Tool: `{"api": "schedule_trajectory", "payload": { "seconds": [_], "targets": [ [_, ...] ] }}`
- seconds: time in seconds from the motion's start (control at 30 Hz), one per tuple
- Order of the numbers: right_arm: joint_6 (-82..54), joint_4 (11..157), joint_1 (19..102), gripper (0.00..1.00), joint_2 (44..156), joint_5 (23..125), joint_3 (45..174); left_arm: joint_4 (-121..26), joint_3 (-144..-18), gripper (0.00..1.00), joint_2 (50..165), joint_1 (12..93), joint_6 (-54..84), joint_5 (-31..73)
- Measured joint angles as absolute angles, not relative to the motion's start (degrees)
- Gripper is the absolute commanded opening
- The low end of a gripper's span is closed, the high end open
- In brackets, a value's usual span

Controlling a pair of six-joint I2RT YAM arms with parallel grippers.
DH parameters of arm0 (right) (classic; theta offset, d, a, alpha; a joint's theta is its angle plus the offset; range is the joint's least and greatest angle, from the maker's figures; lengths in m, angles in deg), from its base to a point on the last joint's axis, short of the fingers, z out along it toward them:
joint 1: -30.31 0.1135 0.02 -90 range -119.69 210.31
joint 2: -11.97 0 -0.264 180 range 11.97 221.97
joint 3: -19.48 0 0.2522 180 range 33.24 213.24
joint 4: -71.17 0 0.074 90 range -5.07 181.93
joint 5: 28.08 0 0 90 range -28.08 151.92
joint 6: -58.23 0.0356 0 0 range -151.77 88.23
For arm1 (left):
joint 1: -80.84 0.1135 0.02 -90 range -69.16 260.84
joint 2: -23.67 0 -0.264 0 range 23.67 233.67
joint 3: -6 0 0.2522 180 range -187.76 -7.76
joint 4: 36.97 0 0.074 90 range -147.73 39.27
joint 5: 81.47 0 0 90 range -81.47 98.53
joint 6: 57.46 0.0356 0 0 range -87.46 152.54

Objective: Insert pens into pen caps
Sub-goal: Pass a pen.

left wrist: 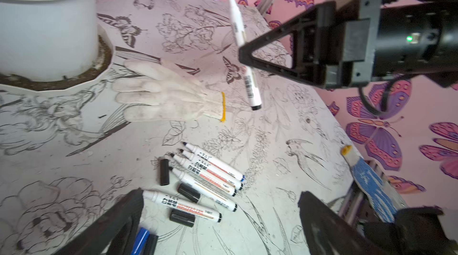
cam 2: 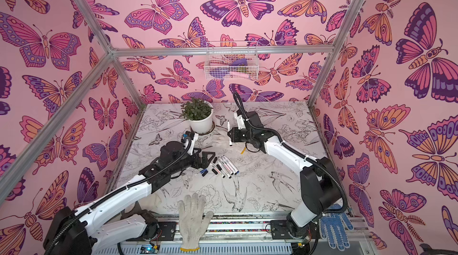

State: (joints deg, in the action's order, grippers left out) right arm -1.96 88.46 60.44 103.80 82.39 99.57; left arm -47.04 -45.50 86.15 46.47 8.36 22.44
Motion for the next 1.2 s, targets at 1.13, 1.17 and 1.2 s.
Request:
{"api": "schedule_trajectory", "payload": {
  "seconds": [1.13,1.17,1.2],
  "targets": [
    [3.81,75.87,62.06,0.03,98.62,94.50,96.51,-38.80,-62.13,0.56,105.82,49.70,9.10,35.92],
    [3.81,75.71,61.97,0.03,98.55,94.46,96.51,-38.76,-62.46,0.54,106.13,49.70,9.14,36.03],
    [3.83,75.69,61.95,0.03,98.53,94.35,96.51,-38.76,-62.74,0.53,106.52,49.70,9.14,36.19]
  ]
}}
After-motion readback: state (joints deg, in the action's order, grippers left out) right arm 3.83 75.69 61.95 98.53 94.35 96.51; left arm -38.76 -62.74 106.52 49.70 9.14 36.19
